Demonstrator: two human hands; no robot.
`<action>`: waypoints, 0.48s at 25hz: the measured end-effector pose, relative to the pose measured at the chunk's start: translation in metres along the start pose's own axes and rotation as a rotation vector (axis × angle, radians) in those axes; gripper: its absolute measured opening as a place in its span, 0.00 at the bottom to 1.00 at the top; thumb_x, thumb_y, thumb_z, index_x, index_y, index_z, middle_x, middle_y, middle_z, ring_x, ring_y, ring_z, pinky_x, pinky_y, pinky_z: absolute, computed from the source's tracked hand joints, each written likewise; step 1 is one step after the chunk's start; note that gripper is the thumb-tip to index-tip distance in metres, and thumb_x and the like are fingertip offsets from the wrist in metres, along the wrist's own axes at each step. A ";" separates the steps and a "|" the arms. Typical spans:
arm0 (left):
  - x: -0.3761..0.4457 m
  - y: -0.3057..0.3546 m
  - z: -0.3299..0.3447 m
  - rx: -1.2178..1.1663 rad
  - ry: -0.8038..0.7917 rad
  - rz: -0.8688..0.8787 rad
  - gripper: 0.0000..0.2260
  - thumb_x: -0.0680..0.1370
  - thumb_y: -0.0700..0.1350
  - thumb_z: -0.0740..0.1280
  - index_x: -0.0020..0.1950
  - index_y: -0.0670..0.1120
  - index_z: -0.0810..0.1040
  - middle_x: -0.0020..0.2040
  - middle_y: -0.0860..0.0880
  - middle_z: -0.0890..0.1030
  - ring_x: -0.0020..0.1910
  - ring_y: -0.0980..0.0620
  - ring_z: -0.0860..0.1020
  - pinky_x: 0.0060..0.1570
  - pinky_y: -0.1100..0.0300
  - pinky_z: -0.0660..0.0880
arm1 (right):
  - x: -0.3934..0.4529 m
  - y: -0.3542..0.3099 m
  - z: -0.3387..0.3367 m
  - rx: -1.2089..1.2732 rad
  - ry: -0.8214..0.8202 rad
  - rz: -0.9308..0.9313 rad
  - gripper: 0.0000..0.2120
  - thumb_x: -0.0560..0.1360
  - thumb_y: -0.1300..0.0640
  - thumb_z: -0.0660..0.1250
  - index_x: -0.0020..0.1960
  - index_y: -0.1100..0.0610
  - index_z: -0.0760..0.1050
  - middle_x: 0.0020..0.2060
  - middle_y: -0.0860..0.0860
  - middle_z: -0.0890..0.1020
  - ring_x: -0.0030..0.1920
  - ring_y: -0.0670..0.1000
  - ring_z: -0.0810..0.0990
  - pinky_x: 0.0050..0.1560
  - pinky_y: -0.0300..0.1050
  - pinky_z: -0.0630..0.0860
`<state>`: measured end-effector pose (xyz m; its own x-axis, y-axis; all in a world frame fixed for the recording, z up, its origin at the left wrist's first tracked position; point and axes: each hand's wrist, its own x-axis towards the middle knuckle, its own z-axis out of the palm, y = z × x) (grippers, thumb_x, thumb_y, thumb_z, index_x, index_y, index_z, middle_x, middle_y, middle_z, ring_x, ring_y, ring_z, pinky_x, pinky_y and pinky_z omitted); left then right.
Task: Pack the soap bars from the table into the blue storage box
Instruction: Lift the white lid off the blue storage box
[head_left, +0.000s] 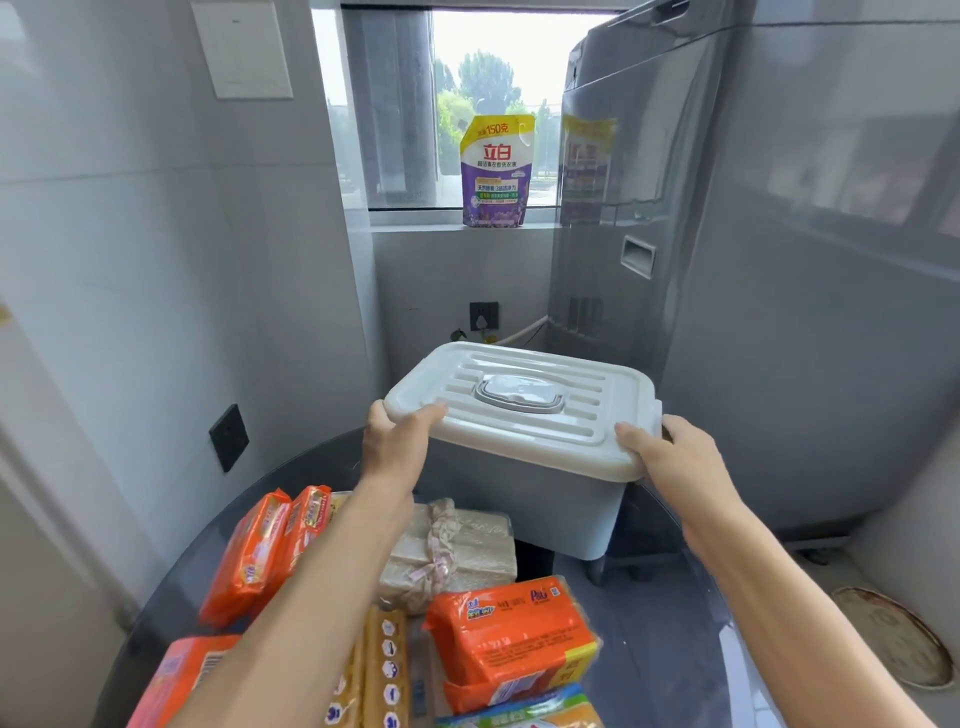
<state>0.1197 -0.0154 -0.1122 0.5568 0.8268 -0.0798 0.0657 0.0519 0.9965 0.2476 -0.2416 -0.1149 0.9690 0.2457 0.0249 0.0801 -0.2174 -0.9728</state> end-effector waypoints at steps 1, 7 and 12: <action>0.000 0.001 -0.003 0.001 0.005 0.000 0.18 0.70 0.51 0.71 0.58 0.51 0.73 0.53 0.50 0.78 0.48 0.52 0.75 0.39 0.56 0.69 | -0.002 0.001 0.003 0.033 -0.018 0.012 0.12 0.76 0.52 0.69 0.56 0.55 0.77 0.47 0.46 0.82 0.43 0.46 0.80 0.36 0.40 0.72; -0.006 0.004 -0.009 0.167 -0.059 0.232 0.21 0.67 0.59 0.70 0.57 0.53 0.76 0.60 0.52 0.75 0.61 0.47 0.73 0.59 0.46 0.73 | 0.002 -0.003 0.001 0.174 0.032 -0.002 0.22 0.76 0.55 0.69 0.69 0.54 0.72 0.58 0.48 0.80 0.52 0.48 0.80 0.44 0.42 0.75; -0.005 0.006 -0.002 0.538 -0.127 0.387 0.36 0.67 0.67 0.66 0.73 0.55 0.68 0.75 0.54 0.66 0.76 0.46 0.58 0.74 0.37 0.54 | 0.006 -0.010 -0.019 0.500 0.256 -0.046 0.30 0.72 0.65 0.71 0.71 0.50 0.69 0.63 0.47 0.77 0.56 0.48 0.80 0.51 0.45 0.80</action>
<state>0.1159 -0.0180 -0.1057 0.7141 0.6556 0.2455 0.2268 -0.5485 0.8048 0.2574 -0.2557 -0.1012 0.9979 -0.0068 0.0640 0.0633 0.2779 -0.9585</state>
